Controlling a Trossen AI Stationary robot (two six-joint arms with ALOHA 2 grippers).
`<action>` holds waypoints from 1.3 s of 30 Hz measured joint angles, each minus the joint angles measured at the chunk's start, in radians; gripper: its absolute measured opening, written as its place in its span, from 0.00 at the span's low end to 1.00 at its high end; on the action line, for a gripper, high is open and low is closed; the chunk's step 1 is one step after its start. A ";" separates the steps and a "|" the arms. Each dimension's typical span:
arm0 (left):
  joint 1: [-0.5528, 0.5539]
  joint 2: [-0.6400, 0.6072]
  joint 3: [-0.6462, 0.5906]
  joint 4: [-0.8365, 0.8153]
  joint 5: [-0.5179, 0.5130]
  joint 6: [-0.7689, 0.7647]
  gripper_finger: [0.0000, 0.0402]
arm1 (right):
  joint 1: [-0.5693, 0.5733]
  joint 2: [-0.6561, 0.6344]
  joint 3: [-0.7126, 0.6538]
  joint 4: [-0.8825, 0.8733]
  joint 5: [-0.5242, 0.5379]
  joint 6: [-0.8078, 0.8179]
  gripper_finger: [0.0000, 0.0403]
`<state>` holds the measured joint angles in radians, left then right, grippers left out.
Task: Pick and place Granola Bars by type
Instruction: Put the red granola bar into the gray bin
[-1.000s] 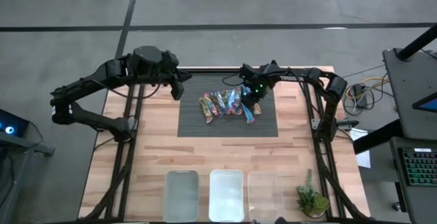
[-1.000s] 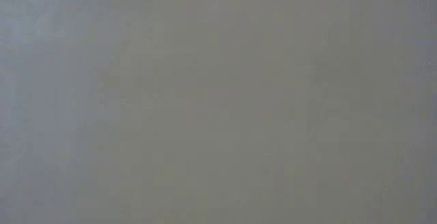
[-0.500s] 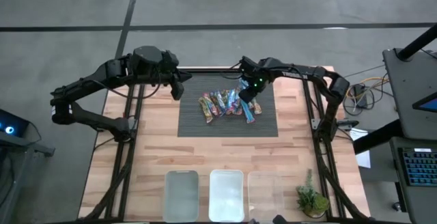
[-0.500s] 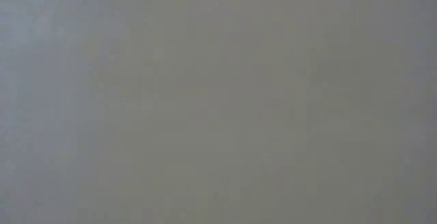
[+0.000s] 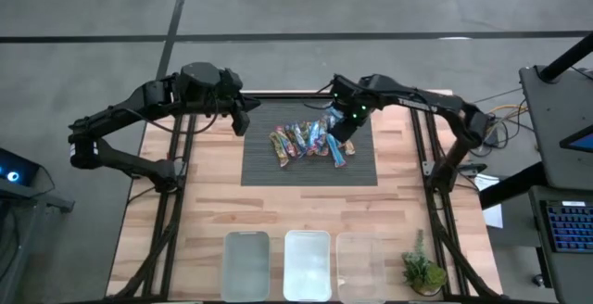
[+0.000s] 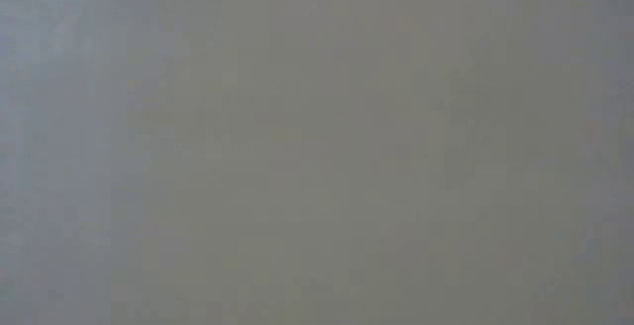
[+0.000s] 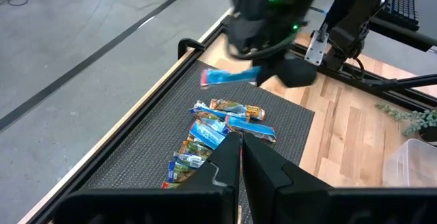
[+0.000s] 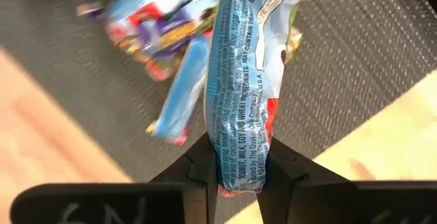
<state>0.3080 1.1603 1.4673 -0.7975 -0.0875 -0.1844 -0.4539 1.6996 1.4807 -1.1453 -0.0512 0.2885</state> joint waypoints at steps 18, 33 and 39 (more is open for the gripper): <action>0.000 0.000 -0.009 -0.001 0.000 0.035 0.00 | 0.264 -0.220 -0.002 -0.023 -0.086 0.180 0.16; 0.000 -0.022 -0.009 0.001 0.000 0.051 0.00 | 0.411 -0.174 0.002 0.159 -0.144 0.244 0.16; 0.000 -0.062 -0.008 0.000 0.000 0.078 0.00 | 0.459 -0.158 0.035 0.223 -0.144 0.288 0.16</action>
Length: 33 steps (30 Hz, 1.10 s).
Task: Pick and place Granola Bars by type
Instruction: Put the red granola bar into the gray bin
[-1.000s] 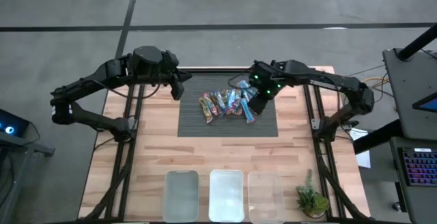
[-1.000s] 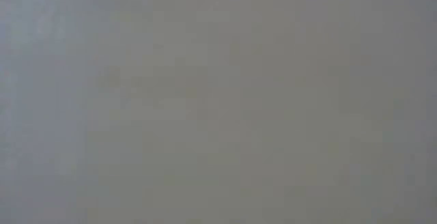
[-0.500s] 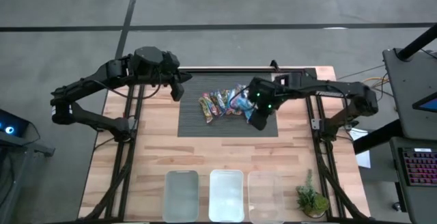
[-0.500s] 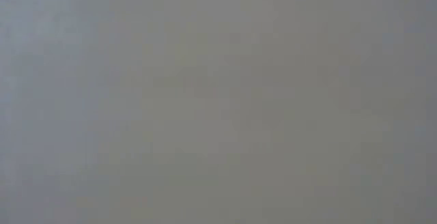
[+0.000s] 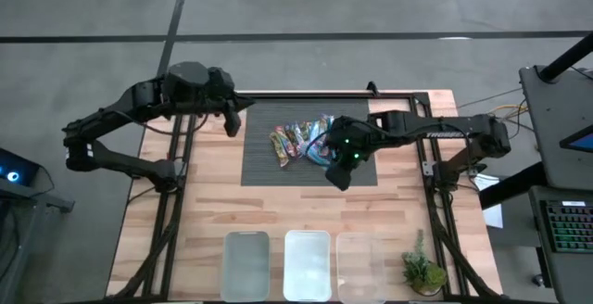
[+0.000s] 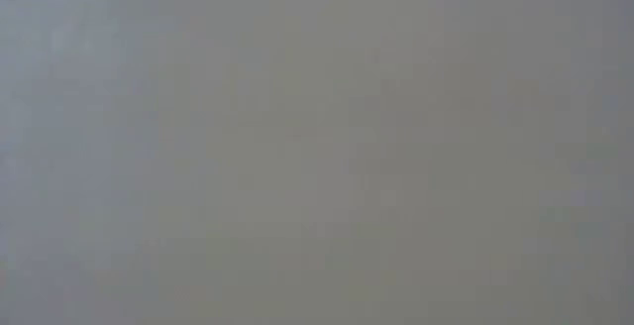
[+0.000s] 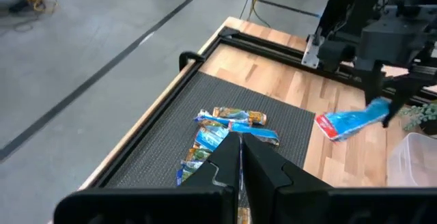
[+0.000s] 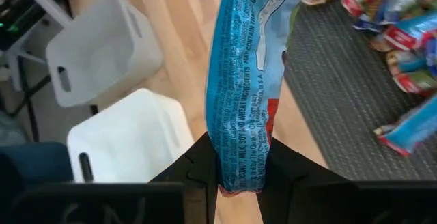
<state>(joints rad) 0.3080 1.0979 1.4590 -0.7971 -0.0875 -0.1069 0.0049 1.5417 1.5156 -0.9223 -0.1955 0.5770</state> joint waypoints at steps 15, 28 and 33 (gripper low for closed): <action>0.000 -0.097 0.001 -0.010 0.010 0.035 0.00 | 0.123 0.109 0.071 0.319 -0.026 0.063 0.16; 0.000 -0.102 0.000 -0.007 0.018 0.026 0.00 | 0.194 0.384 0.381 0.326 -0.138 -0.059 0.16; 0.000 -0.102 0.000 -0.007 0.018 0.026 0.00 | 0.226 0.490 0.505 0.319 -0.181 -0.130 0.16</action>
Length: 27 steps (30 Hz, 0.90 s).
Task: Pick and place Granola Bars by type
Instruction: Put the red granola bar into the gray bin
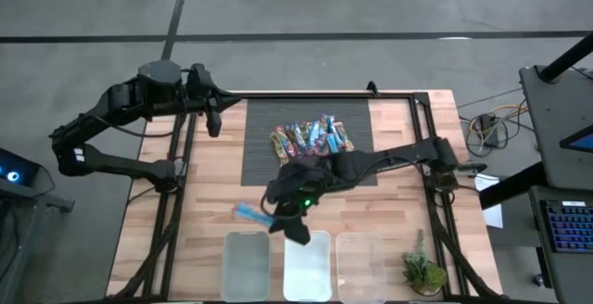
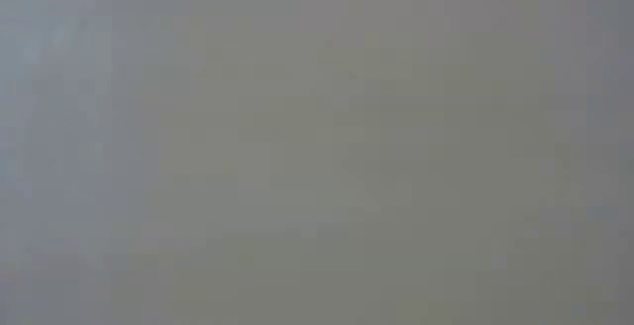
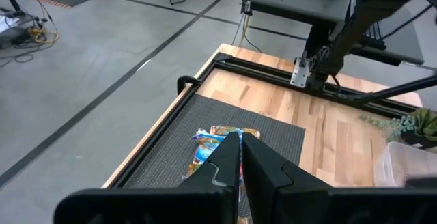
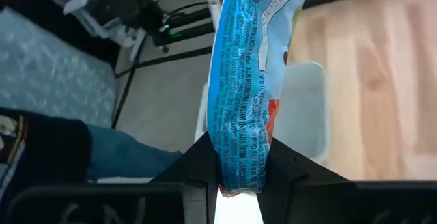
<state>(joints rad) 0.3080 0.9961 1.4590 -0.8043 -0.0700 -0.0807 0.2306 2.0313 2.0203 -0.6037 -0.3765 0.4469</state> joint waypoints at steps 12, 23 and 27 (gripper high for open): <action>0.000 0.002 0.000 0.000 -0.001 -0.001 0.00 | 0.028 0.293 0.233 -0.023 -0.022 0.052 0.16; 0.000 0.002 0.000 -0.004 -0.003 0.004 0.00 | 0.042 0.454 0.330 -0.067 -0.059 0.149 0.16; 0.000 0.002 0.000 -0.005 -0.003 0.001 0.00 | 0.043 0.459 0.330 -0.139 -0.051 0.138 0.16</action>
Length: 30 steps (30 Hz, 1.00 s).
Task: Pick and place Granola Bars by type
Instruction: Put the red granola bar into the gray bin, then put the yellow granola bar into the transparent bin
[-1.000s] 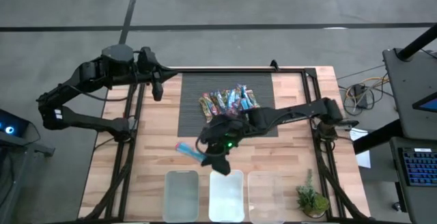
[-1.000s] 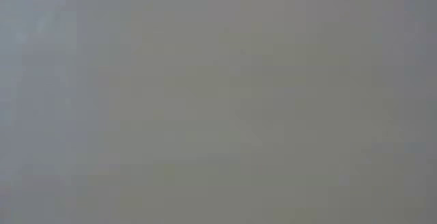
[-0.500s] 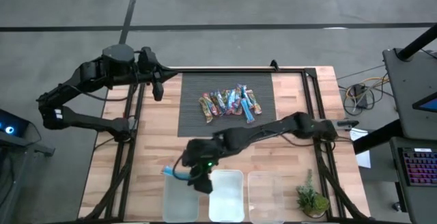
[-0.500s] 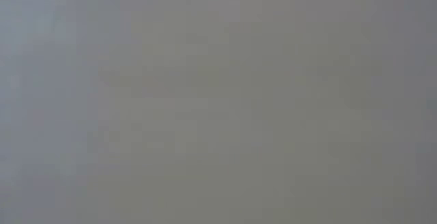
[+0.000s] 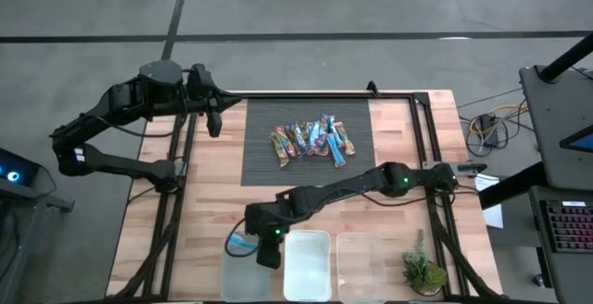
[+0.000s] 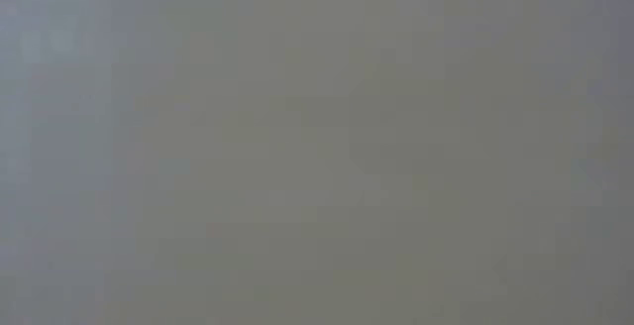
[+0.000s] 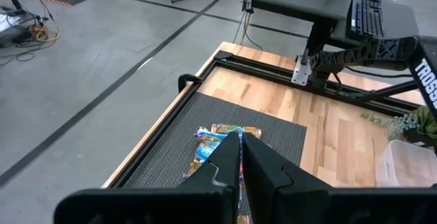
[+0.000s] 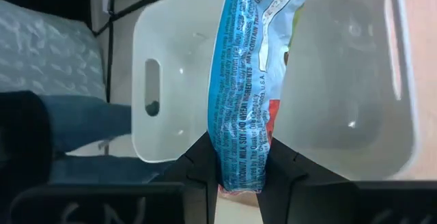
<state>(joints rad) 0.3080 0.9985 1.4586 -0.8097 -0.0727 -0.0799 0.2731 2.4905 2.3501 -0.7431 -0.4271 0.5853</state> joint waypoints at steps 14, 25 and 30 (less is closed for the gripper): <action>0.000 0.000 -0.001 0.000 0.001 -0.029 0.00 | 0.002 0.000 -0.006 -0.001 0.010 -0.016 0.16; 0.000 0.000 -0.001 0.001 0.002 -0.037 0.00 | 0.002 0.000 -0.028 0.000 0.018 -0.020 0.37; 0.000 0.000 -0.001 0.001 0.002 -0.037 0.00 | 0.002 0.000 -0.028 0.000 0.018 -0.021 0.40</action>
<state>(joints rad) 0.3080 0.9985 1.4578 -0.8089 -0.0711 -0.1169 0.2749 2.4905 2.3222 -0.7429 -0.4095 0.5648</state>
